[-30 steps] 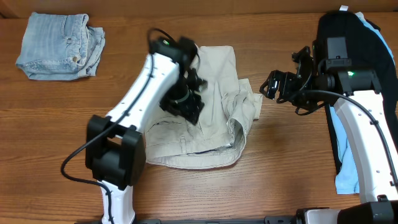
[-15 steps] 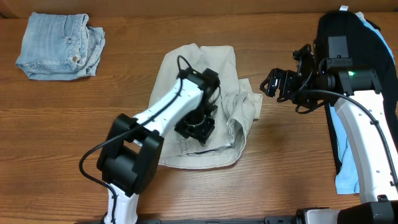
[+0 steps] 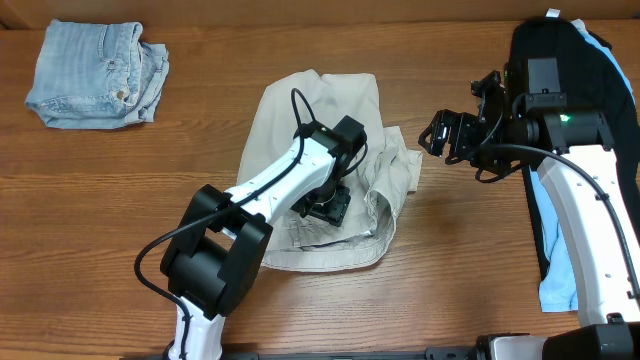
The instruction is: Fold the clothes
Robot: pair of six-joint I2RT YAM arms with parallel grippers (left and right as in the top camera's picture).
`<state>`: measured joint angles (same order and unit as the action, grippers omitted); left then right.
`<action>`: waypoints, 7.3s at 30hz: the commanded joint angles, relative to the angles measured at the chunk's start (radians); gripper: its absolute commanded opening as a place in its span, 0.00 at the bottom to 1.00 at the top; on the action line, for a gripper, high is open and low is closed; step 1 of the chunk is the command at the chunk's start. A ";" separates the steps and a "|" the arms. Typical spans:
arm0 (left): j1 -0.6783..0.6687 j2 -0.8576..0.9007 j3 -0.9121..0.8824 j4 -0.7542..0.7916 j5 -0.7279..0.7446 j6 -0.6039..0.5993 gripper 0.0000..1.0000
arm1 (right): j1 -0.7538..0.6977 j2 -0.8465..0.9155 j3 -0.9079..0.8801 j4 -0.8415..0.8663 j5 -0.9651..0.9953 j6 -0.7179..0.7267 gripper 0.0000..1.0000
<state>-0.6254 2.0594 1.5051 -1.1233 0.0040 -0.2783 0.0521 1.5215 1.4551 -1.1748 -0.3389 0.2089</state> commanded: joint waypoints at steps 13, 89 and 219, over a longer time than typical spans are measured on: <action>-0.037 -0.077 -0.027 0.029 0.164 0.476 0.80 | -0.004 -0.007 -0.003 0.003 0.006 -0.027 1.00; -0.090 -0.090 -0.140 0.249 -0.412 0.270 0.91 | -0.004 -0.006 -0.003 0.022 0.025 -0.053 1.00; 0.266 -0.103 1.116 -0.127 -0.635 0.144 0.04 | 0.116 -0.173 -0.015 0.168 0.248 0.137 0.04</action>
<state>-0.3714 1.9938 2.5786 -1.2228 -0.5941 -0.1318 0.2775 1.4235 1.3022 -0.9653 -0.1001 0.5228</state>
